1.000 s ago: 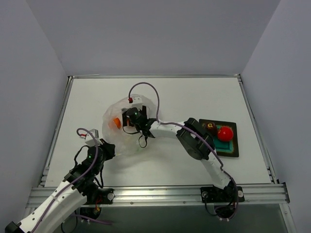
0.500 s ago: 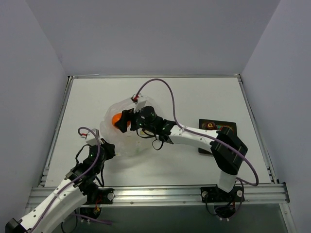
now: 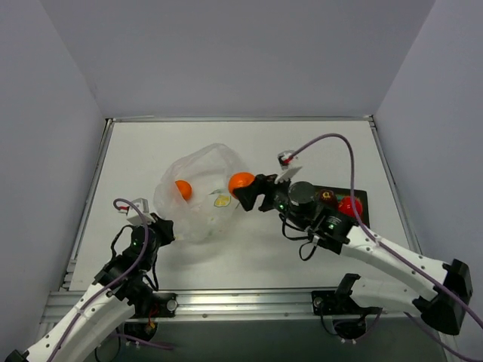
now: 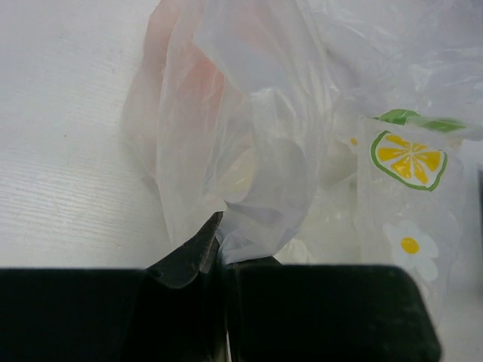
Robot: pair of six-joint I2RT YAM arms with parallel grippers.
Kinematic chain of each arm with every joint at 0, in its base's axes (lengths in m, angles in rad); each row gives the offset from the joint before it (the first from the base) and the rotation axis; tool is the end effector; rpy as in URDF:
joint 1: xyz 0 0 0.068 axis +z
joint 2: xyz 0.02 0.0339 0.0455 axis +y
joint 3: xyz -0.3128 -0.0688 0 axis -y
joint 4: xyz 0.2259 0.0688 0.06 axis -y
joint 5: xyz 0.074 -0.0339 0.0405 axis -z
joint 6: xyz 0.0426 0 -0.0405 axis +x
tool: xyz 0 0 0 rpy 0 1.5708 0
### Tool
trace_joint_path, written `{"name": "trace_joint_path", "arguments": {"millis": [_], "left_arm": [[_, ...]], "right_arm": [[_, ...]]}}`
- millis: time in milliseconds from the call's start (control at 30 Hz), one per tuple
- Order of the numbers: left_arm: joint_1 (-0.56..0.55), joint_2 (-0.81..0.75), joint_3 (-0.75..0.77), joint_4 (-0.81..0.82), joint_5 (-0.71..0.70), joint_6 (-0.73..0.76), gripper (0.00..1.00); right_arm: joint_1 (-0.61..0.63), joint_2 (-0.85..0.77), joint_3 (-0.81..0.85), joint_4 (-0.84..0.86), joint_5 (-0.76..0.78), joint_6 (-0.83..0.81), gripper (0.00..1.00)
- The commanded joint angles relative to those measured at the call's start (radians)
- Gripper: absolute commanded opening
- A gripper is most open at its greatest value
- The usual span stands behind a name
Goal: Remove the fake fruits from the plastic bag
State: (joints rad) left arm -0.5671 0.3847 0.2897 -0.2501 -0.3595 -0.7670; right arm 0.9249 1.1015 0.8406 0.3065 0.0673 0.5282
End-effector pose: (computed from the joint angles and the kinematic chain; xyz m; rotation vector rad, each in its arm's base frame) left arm 0.0652 -0.0238 0.2307 -0.4350 1.8832 -0.5603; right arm 0.1399 0.1809 0.3975 -0.2650 1.6097 1.0926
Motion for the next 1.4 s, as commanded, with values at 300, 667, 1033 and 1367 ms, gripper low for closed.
{"name": "trace_joint_path", "arguments": {"millis": [300, 667, 1033, 1367], "left_arm": [[0.003, -0.073, 0.045, -0.064, -0.001, 0.090, 0.02], [0.003, -0.130, 0.042, -0.089, 0.022, 0.081, 0.02], [0.003, -0.147, 0.042, -0.095, 0.025, 0.080, 0.02], [0.003, -0.164, 0.043, -0.117, 0.022, 0.077, 0.02]], "right_arm": [[-0.047, -0.434, -0.351, -0.745, 0.644, 0.634, 0.53], [-0.138, -0.212, -0.313, -0.759, 0.836, 0.717, 0.51], [-0.185, -0.117, -0.354, -0.693, 0.816, 0.721, 0.65], [-0.218, -0.032, -0.321, -0.682, 0.779, 0.676, 0.81]]}}
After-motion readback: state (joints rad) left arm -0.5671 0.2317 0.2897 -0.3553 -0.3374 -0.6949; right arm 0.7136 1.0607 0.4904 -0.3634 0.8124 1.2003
